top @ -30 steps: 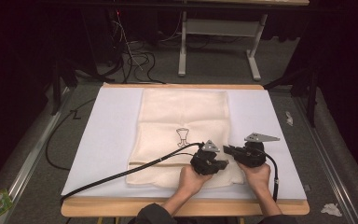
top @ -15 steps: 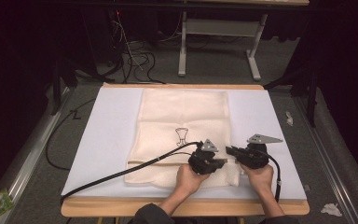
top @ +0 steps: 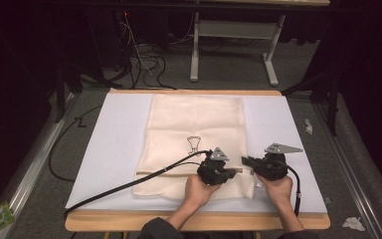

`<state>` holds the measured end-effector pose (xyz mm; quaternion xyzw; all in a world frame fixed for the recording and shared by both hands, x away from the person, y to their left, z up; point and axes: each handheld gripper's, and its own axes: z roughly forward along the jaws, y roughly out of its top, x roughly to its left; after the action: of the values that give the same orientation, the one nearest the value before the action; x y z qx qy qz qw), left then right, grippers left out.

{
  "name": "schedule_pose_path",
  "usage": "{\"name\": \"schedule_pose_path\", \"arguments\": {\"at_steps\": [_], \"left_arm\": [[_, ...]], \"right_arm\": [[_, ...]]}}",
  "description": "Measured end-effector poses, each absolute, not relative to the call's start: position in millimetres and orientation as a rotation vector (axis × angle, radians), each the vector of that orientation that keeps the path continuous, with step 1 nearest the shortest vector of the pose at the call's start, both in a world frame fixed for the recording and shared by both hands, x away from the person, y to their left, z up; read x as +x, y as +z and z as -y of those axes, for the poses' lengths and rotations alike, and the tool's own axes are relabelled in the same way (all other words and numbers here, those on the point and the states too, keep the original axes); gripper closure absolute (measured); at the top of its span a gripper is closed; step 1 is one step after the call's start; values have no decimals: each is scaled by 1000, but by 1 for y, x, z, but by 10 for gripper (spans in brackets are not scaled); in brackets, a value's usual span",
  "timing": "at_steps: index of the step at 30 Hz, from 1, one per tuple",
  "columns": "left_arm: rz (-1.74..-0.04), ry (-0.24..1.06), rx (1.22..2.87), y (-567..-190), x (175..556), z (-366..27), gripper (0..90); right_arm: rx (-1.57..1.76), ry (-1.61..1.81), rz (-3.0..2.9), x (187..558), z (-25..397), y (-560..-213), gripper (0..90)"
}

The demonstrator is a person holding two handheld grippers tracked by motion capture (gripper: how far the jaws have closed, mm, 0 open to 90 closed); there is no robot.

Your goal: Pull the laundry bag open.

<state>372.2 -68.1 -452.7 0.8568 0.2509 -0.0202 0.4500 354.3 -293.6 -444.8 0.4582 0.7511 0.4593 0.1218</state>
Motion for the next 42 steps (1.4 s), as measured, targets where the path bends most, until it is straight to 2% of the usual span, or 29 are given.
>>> {"name": "schedule_pose_path", "arguments": {"at_steps": [42], "left_arm": [[-660,14,2110,-446,370,36,870]], "right_arm": [[1344,1333,-2186,355,298,-450,876]]}}
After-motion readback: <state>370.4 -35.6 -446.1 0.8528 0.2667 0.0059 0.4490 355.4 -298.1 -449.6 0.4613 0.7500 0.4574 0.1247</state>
